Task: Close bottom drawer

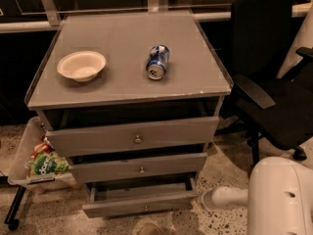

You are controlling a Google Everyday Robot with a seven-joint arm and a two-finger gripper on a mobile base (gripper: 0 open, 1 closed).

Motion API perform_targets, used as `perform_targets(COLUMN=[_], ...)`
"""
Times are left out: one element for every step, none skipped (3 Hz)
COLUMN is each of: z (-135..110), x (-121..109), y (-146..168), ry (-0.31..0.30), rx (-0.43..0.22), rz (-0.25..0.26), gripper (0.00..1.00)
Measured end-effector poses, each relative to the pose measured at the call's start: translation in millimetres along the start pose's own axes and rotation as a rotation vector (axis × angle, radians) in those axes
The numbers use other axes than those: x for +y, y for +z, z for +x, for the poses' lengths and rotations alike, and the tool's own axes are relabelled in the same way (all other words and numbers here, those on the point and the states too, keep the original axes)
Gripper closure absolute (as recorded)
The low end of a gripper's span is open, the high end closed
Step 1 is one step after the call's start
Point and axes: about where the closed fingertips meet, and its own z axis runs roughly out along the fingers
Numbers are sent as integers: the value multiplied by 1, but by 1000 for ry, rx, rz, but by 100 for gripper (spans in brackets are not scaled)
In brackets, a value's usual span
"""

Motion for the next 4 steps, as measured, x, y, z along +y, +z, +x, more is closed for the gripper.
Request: perform_targets(z=[-16, -37, -89, -94], x=[-10, -23, -54, -58], y=[-2, -9, -25, -26], ry=[21, 39, 80, 80], rx=[-46, -99, -214, -225], rz=[22, 49, 109, 117], gripper=[100, 100, 100, 100])
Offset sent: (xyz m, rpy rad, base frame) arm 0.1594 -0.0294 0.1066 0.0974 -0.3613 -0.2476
